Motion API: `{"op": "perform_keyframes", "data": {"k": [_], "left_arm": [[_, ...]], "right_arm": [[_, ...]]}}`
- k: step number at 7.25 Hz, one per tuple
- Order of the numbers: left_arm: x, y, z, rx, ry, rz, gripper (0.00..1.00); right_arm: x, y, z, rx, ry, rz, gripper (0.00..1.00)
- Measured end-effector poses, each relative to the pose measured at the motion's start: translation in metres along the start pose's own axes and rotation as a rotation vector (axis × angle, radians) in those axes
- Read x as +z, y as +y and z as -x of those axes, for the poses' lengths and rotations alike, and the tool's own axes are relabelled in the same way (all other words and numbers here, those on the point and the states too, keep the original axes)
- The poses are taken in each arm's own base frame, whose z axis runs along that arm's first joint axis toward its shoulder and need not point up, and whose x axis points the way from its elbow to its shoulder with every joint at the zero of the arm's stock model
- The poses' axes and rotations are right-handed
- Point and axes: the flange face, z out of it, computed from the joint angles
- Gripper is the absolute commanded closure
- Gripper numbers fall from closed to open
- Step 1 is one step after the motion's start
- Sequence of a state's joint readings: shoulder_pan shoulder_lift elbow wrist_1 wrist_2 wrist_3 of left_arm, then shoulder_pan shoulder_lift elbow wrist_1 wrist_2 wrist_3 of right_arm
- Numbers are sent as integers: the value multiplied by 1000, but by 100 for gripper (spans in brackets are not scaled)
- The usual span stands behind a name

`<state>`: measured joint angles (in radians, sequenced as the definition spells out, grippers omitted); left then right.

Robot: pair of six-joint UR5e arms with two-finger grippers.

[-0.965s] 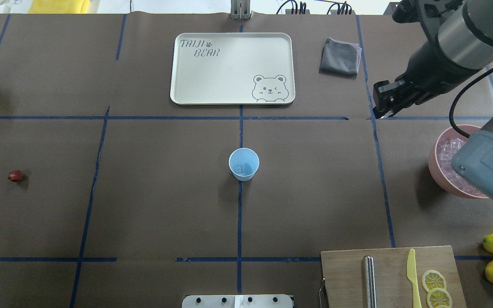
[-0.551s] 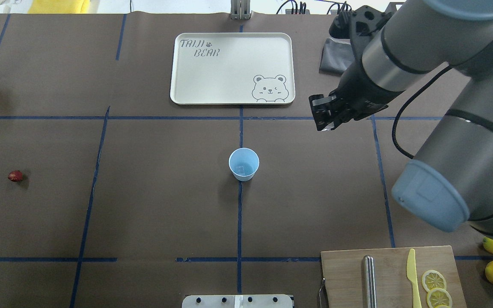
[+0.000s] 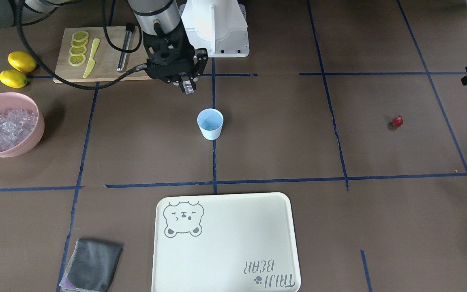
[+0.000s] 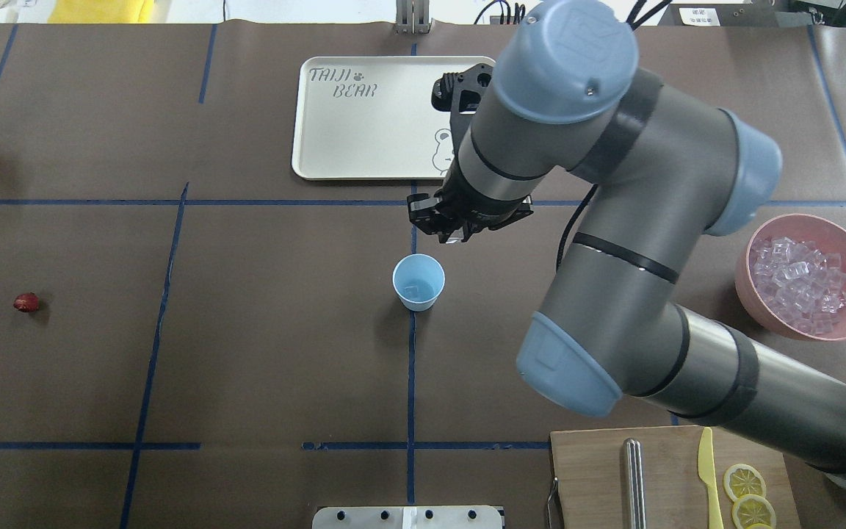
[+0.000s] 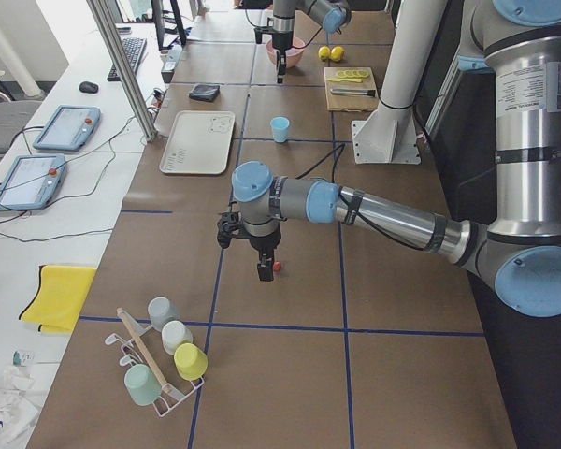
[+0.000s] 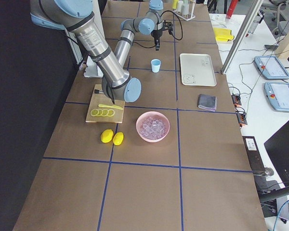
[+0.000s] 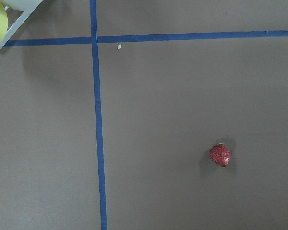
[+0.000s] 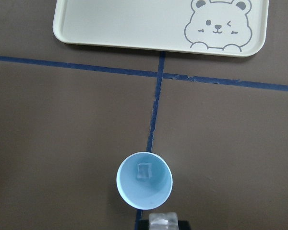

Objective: Put ice and strawberries in cup
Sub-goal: 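Carry the second ice cube with the right gripper over the cup, then open the right gripper to drop the ice cube into the cup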

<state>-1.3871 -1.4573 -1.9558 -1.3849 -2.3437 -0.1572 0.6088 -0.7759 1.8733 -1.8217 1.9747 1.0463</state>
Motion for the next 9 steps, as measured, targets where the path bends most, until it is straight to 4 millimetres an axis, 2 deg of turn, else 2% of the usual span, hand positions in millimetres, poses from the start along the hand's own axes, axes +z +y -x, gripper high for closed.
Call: {"op": "perform_keyframes", "data": {"k": [2,5,8,9], "left_arm": [[0,0,0,-1,0,0,0],[3,0,-1,3,-1,7,0],[10,-2,-6,14,-2,21,0],[10,-2,-6,14,-3,22,0]], "right_arm": [[47,-8,36,-10,71,31,100],[94,-22,42,-19,101,46,100],[111,-25,38,-16,108,59,100],[112,-25,37,-14,109,62,96]]}}
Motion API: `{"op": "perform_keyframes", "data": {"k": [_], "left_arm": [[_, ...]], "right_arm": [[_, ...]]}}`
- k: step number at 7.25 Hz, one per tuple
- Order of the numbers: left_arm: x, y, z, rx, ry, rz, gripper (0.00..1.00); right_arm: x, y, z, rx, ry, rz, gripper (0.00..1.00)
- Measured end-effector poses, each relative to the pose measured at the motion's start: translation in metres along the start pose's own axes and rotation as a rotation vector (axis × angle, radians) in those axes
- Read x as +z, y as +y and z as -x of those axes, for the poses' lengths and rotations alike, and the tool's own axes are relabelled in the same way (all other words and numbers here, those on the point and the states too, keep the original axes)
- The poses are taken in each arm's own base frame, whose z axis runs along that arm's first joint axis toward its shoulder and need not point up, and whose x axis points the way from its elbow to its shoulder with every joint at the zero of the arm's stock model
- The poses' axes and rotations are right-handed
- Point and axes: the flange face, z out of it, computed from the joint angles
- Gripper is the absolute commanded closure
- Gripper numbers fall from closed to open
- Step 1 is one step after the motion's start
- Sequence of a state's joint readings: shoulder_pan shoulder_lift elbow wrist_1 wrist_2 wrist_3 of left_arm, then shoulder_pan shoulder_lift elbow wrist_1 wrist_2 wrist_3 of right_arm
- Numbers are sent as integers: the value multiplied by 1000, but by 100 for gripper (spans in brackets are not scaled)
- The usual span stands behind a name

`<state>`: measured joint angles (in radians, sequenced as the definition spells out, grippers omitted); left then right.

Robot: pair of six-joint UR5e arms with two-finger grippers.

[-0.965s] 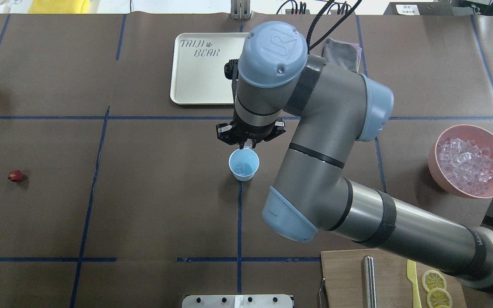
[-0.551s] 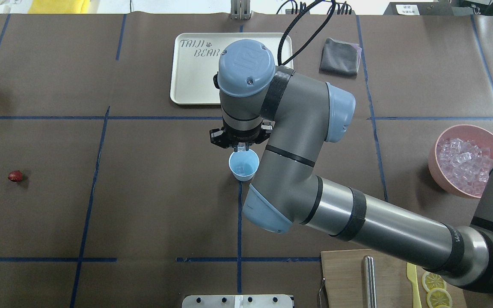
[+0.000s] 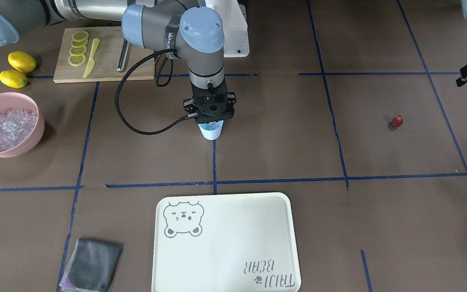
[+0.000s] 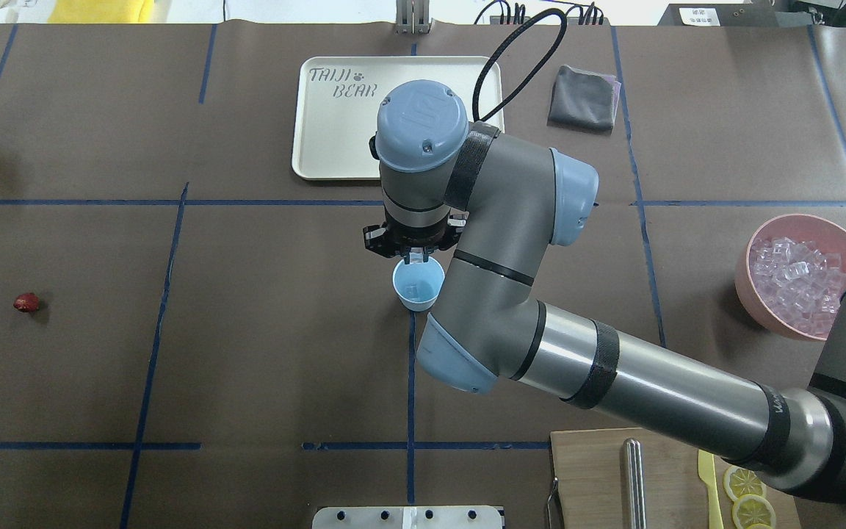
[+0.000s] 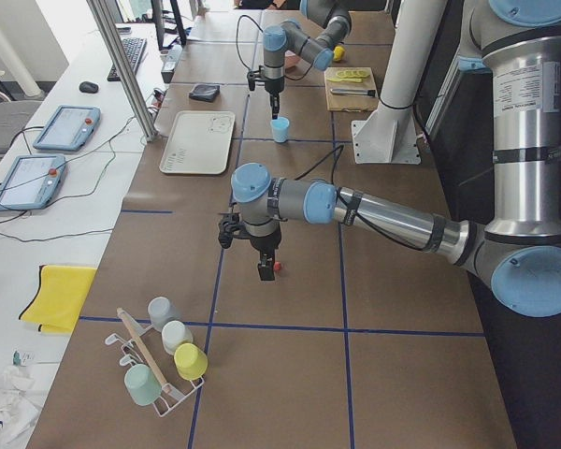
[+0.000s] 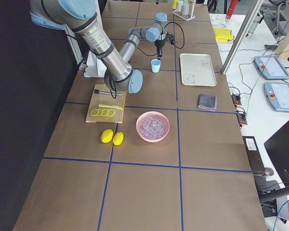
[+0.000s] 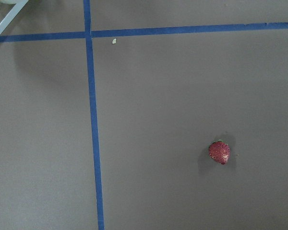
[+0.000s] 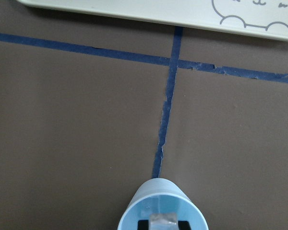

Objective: Put ice and strawberries in cup
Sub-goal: 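Open the right gripper to drop the ice cube into the cup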

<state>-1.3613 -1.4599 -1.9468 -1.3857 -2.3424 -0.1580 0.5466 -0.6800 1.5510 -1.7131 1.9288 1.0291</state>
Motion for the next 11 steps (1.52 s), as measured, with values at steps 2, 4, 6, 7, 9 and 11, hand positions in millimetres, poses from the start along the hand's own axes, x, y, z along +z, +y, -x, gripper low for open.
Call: {"op": "perform_keyframes", "data": {"k": [2,4,6,7,9,11], "left_arm": [[0,0,0,0,0,1,0],[0,-1,0,0,0,1,0],[0,-1,0,0,1,1,0],[0,-1,-1,1,1,0,0],[0,-1,-1,1,2,0,0],[0,-1,-1,2,2,-1,0]], "right_arm": [[3,2,0,1,0,11,84],[5,4,0,3,-5,26,74],[7,6,-2,5,-5,33,38],[7,6,-2,6,-6,35,8],[7,6,-2,6,-7,36,4],[5,6,-2,6,-9,34,2]]}}
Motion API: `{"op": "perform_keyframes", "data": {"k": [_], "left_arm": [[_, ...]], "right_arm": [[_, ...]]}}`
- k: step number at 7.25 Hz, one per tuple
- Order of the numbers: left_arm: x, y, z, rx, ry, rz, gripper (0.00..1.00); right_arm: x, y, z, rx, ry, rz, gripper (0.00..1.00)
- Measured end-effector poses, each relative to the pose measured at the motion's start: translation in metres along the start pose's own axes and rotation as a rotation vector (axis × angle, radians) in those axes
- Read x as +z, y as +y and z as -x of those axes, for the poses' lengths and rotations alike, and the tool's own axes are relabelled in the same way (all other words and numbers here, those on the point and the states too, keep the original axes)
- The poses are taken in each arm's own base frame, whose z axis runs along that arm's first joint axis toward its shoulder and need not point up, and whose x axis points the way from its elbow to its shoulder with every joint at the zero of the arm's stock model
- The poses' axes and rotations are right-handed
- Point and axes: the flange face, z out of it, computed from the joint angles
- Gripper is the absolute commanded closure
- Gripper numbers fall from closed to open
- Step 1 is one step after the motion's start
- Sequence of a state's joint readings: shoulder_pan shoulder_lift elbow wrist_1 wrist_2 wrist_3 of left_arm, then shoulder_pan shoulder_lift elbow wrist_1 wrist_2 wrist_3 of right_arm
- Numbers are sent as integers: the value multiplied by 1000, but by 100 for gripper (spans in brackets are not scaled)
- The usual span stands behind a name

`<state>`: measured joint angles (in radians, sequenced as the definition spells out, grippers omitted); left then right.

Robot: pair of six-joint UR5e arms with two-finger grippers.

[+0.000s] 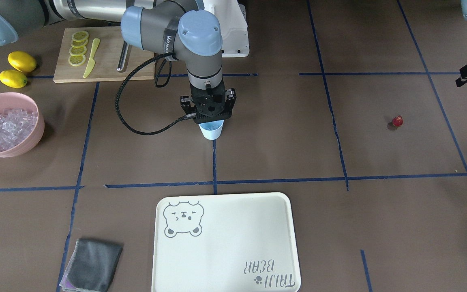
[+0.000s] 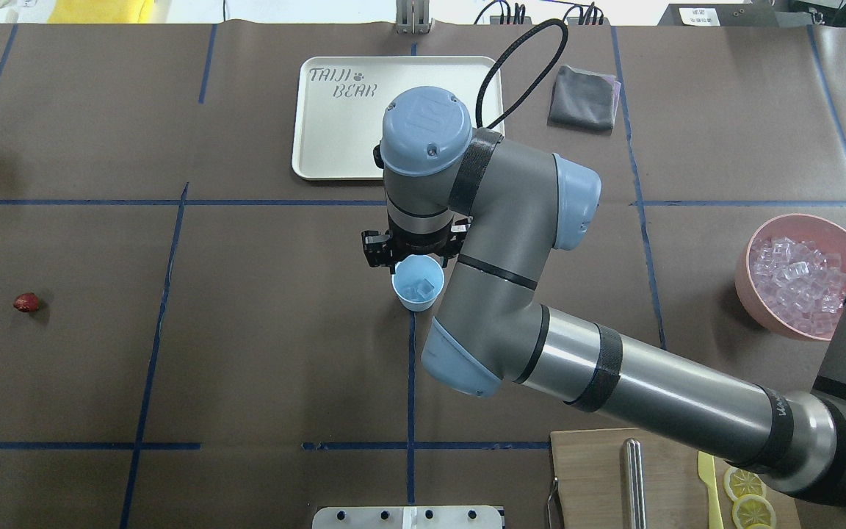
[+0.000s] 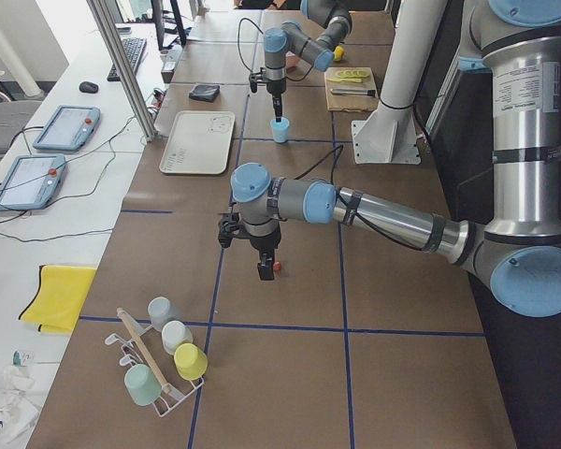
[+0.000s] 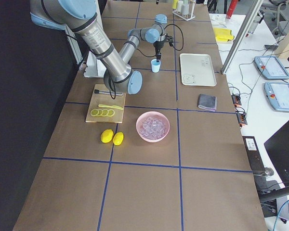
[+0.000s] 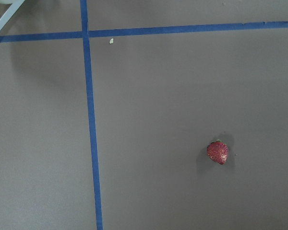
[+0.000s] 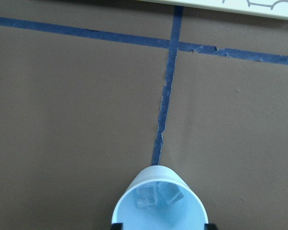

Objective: Put ice and strawberries in cup
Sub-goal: 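Open the right gripper to drop the ice cube into the cup, then move the right gripper back toward the pink ice bowl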

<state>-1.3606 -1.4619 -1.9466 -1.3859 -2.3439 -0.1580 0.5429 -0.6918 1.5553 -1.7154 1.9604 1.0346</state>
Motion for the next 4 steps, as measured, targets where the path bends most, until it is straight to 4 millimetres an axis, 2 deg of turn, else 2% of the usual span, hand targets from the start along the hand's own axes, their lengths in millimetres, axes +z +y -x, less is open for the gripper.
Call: {"op": "perform_keyframes", "data": {"k": [2,3,4], "left_arm": [[0,0,0,0,0,0,0],[0,0,0,1,0,-1,0],[-1,-1,-1,1,0,-1,0]], "right_arm": [[-11,2,0,4,-5,5,1],[-36,2,-7,16,-10,-2,0],[-71,0,-24,31,-19,-20,0]]}}
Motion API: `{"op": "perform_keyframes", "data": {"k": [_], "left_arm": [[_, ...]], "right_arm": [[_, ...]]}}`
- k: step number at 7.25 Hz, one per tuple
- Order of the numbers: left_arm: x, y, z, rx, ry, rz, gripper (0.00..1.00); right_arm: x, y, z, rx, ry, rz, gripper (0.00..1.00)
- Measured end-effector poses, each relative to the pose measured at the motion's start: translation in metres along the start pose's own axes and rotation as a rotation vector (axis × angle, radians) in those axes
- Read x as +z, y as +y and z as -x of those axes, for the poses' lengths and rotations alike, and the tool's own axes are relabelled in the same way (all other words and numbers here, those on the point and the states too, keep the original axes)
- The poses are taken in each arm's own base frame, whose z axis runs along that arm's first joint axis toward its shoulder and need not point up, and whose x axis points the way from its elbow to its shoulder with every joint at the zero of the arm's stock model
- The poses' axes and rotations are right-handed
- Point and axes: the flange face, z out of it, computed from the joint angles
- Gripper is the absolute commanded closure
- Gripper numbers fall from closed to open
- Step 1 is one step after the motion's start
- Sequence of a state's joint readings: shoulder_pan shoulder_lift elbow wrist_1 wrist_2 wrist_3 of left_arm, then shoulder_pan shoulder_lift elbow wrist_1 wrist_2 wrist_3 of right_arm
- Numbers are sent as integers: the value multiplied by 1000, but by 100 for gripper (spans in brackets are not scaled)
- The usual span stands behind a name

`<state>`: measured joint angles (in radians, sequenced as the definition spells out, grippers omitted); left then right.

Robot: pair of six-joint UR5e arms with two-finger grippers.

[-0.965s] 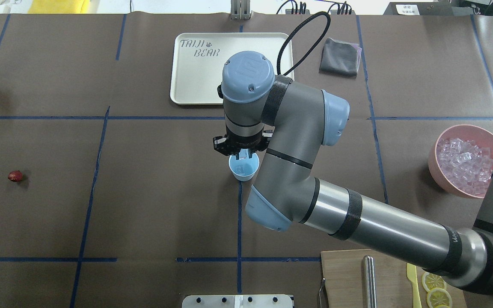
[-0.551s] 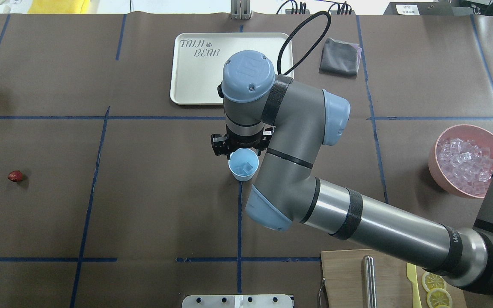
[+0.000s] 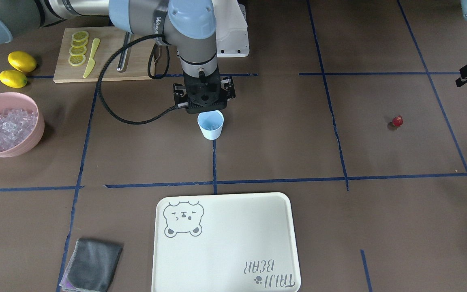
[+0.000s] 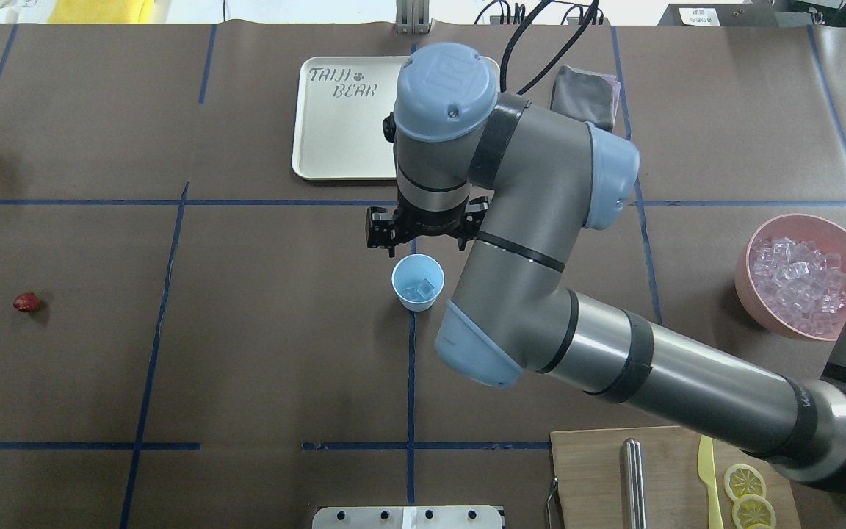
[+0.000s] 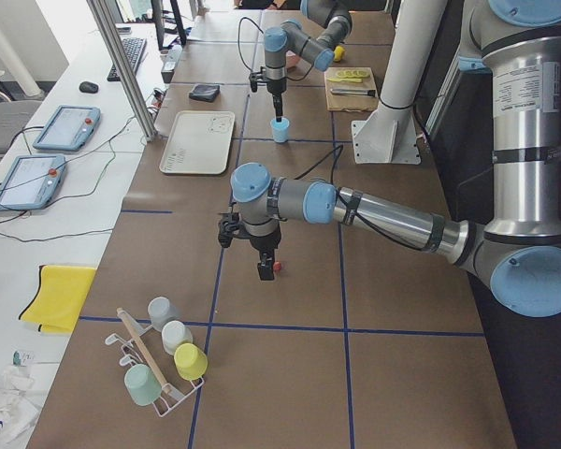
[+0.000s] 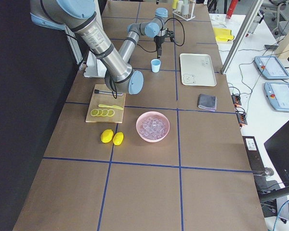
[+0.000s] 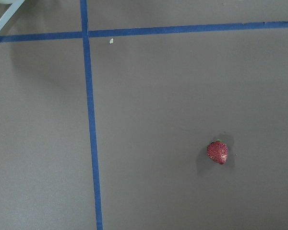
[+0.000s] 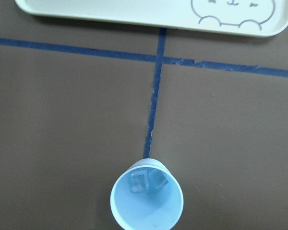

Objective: Put ice and strawberries in cup
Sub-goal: 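Move the right gripper back toward the pink ice bowl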

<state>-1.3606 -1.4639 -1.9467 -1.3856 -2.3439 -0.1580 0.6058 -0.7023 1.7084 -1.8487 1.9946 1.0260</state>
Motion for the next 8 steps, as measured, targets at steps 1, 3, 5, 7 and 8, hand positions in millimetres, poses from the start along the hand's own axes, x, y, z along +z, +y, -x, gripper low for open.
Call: {"op": "perform_keyframes", "data": {"k": [1,3,5,7,8], "left_arm": [[0,0,0,0,0,0,0],[-1,0,-1,-1,1,-3,0],[-3,-1,-5,-20,2,-6,0],[8,-3,-17,-17,1,-2,0],[14,-5,-26,-23,3,-3,0]], "right_arm": [[-31,0,-32,-3,-14,-28,0],[-69,0,-126,-93,-5,-84,0],[-70,-7,-217,-191,39,-72,0],[-57,-9,-308,-268,66,-60,0],[-50,-6,-348,-295,70,-63,0]]}}
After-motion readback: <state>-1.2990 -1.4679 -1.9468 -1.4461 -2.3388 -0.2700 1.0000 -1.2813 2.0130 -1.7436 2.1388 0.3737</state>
